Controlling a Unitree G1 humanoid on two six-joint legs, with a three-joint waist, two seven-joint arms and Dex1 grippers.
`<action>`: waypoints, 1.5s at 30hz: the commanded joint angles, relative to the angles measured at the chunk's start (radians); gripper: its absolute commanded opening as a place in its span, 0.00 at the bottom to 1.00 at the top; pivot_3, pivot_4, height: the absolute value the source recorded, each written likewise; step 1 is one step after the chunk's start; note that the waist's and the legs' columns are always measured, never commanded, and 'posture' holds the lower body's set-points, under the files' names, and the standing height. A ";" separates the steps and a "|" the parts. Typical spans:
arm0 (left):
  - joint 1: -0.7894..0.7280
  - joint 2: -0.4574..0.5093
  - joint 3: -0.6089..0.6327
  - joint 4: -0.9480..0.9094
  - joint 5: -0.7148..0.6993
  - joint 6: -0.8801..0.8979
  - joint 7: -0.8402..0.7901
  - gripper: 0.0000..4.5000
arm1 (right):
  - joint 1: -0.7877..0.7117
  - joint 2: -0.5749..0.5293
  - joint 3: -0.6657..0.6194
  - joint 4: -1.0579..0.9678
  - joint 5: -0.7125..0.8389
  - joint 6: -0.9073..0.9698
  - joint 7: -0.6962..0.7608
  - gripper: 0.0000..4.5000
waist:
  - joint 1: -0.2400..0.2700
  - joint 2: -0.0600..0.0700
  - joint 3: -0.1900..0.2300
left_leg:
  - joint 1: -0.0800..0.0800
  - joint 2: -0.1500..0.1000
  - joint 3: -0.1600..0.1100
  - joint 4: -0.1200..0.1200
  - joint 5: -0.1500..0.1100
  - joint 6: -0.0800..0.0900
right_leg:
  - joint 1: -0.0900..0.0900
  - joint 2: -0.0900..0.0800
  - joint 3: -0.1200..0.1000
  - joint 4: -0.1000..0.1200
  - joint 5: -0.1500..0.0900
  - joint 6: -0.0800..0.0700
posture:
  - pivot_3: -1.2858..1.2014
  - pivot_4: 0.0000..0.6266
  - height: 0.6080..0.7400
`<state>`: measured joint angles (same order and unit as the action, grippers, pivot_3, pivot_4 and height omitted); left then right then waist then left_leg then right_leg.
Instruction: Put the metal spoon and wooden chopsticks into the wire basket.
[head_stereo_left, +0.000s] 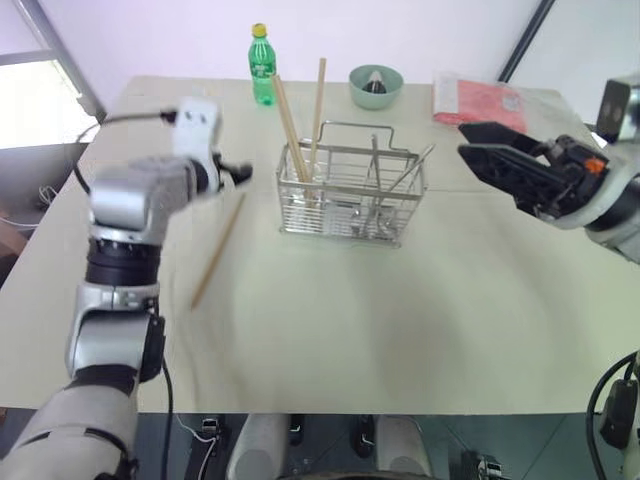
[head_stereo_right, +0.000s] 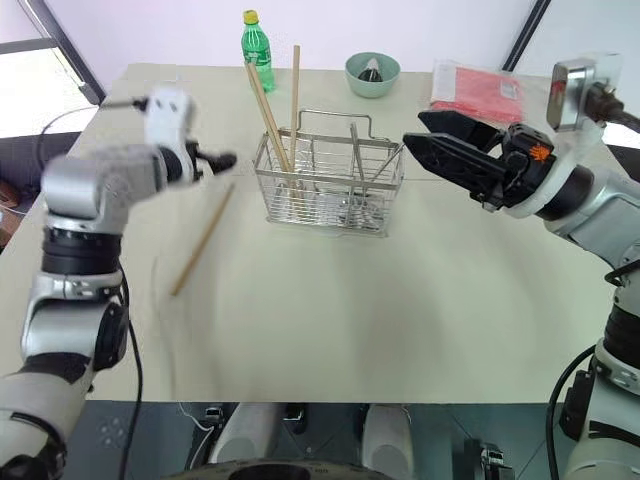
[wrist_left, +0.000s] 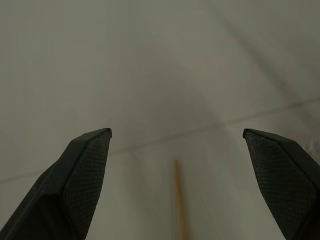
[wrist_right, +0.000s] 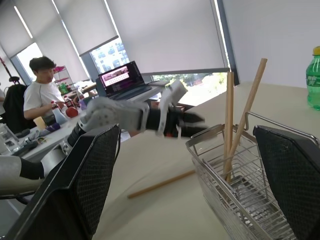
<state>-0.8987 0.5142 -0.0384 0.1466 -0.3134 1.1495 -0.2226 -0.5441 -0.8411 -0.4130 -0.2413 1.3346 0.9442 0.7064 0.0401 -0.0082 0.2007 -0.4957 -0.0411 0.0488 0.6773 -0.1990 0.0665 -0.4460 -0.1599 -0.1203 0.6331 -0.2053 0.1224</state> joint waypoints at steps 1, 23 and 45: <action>0.033 0.000 -0.032 -0.063 0.004 0.034 -0.042 0.98 | 0.008 -0.020 -0.009 -0.037 -0.015 -0.018 0.058 0.98 | 0.001 0.000 0.000 | 0.000 0.001 0.000 0.000 0.000 0.000 | 0.000 0.000 0.000 0.000 0.000 0.000 | 0.52 0.24 0.48; -0.039 -0.103 0.015 0.265 0.115 -0.084 -0.072 0.11 | 0.066 -0.057 -0.032 -0.096 -0.045 -0.021 0.101 0.98 | 0.005 0.007 -0.004 | 0.002 0.001 0.001 -0.001 -0.001 0.001 | 0.001 -0.005 -0.002 -0.002 0.001 -0.001 | 0.52 0.24 0.48; -0.402 -0.325 0.507 0.125 -0.315 -0.740 0.134 0.01 | 0.016 -0.051 -0.013 -0.048 -0.050 -0.003 0.071 0.98 | 0.006 0.003 -0.002 | -0.001 -0.001 0.002 0.005 -0.001 0.002 | 0.004 -0.005 -0.003 -0.003 0.005 0.005 | 0.52 0.24 0.48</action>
<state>-1.2705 0.1948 0.5193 0.3412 -0.6014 0.3992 -0.0633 -0.5141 -0.8807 -0.3999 -0.2737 1.2708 0.9467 0.7825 0.0457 -0.0048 0.1987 -0.4969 -0.0425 0.0506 0.6826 -0.2003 0.0689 -0.4419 -0.1651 -0.1234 0.6303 -0.2007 0.1279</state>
